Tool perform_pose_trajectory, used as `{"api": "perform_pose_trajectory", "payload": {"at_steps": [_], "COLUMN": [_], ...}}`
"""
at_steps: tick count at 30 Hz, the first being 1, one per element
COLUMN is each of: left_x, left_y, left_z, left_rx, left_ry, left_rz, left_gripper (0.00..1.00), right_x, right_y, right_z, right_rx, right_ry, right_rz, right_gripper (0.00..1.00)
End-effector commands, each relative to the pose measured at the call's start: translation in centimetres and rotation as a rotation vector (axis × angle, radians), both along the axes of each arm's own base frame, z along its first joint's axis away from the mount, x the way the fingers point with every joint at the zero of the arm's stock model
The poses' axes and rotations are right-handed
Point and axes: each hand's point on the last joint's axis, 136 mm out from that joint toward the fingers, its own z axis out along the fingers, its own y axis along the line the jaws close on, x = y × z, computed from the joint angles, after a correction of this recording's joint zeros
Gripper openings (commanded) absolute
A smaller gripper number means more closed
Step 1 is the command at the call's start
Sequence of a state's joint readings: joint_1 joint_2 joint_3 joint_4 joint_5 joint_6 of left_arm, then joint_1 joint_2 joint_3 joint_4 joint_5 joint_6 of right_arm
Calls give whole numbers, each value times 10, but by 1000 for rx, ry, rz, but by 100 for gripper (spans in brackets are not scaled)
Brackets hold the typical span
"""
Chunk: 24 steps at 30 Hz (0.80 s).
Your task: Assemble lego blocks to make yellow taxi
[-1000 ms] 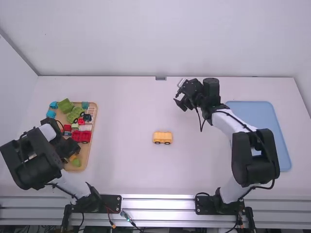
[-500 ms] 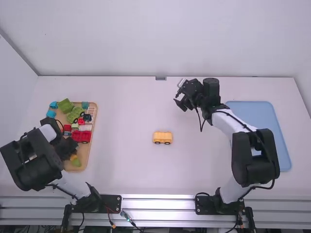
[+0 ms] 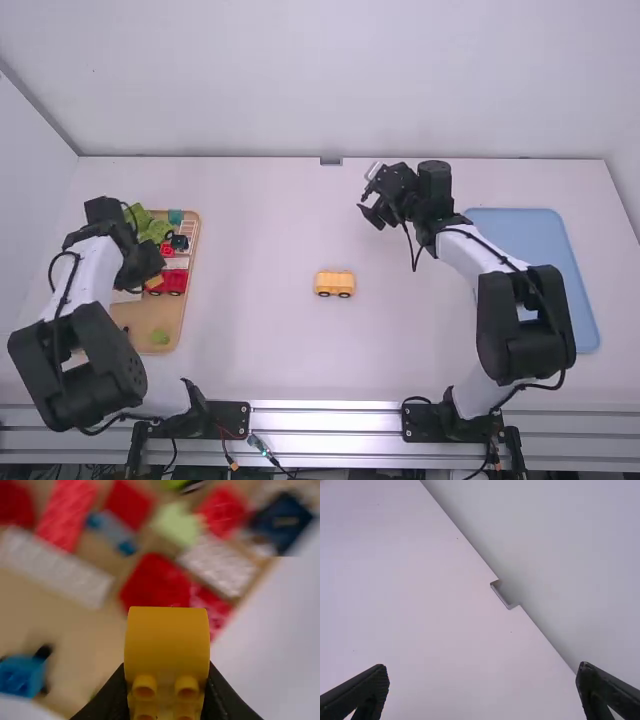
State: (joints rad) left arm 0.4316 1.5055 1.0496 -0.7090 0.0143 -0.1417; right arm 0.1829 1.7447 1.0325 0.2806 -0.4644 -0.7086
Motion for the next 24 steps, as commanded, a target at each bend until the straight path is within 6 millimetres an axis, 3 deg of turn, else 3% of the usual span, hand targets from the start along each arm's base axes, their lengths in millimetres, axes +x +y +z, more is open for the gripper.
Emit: {"api": "perform_pose_trajectory", "payload": {"at_steps": [1, 2, 5, 6, 9, 14, 20, 24], "left_x": [23, 24, 43, 44, 63, 71, 76, 50], "left_y": [-58, -60, -98, -100, -155, -218, -252, -259], "left_z": [8, 9, 12, 12, 13, 10, -6, -29], "left_rx": [-67, -65, 12, 14, 73, 107, 220, 250], "left_ry": [-56, -54, -33, -33, -40, -101, -99, -15], "left_rz": [-312, -321, -482, -494, -873, -1336, -1626, -2019], "left_gripper": [5, 2, 2, 2, 2, 1, 2, 1], "right_x": [0, 0, -2, -2, -1, -4, -15, -32], "right_y": [0, 0, 0, 0, -5, -10, -14, -15], "right_z": [-1, -1, -3, -3, -5, -10, -8, 5], "right_rx": [2, 2, 19, 19, 33, 33, 72, 69], "right_ry": [7, 8, 37, 37, 60, 87, 177, 211], "right_rz": [-3, -3, -17, -17, -38, -42, -79, -80], "right_gripper": [99, 99, 99, 99, 99, 99, 99, 99]}}
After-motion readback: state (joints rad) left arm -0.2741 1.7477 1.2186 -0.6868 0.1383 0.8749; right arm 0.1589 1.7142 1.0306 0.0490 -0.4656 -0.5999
